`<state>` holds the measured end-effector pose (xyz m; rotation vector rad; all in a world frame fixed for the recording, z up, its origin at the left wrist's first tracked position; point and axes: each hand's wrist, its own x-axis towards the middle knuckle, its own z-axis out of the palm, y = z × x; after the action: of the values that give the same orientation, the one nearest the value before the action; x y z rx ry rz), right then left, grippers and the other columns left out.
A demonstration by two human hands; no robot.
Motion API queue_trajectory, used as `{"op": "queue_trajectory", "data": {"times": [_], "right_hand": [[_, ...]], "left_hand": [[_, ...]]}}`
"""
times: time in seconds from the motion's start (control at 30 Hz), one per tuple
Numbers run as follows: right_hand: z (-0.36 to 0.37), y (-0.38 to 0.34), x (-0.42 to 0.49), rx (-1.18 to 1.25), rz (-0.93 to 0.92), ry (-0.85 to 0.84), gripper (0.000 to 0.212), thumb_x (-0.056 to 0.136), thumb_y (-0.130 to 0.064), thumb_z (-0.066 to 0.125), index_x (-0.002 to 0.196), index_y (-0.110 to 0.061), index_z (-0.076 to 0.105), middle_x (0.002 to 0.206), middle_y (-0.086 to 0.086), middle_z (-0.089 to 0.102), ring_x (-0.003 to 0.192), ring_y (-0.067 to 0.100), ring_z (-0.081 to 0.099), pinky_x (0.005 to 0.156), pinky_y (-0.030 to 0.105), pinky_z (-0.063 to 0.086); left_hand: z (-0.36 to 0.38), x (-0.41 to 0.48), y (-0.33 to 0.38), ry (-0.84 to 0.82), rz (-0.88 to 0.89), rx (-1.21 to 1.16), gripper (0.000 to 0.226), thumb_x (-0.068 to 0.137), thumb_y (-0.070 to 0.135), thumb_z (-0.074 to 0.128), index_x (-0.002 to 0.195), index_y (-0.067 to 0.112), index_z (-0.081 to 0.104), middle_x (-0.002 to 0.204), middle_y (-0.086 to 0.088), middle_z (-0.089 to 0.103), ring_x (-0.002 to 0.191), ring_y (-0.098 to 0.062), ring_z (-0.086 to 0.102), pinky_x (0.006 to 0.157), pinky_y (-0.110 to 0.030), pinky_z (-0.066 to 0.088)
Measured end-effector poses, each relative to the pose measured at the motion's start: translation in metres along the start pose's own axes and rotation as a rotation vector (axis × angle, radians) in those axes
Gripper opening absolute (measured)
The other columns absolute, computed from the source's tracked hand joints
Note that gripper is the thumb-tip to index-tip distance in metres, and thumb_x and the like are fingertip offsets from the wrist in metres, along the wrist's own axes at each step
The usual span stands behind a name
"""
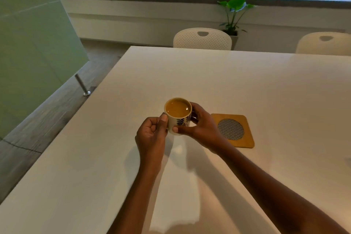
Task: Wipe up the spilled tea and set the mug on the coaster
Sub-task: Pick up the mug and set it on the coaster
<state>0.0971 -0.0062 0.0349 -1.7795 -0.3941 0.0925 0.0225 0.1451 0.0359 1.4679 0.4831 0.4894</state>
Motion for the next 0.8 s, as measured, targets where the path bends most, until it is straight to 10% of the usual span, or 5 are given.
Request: {"op": "queue_trajectory", "data": {"times": [0.8], "right_hand": [[-0.161, 0.074, -0.020, -0.139, 0.112, 0.203, 0.090, 0.072, -0.027, 0.100, 0.150, -0.024, 0.054, 0.139, -0.011, 0.068, 0.127, 0.007, 0.066, 0.106, 0.033, 0.060]], "left_hand": [[0.160, 0.004, -0.052, -0.398, 0.027, 0.081, 0.037, 0.089, 0.067, 0.070, 0.090, 0.030, 0.076, 0.090, -0.005, 0.083, 0.096, -0.038, 0.080, 0.086, -0.067, 0.067]]}}
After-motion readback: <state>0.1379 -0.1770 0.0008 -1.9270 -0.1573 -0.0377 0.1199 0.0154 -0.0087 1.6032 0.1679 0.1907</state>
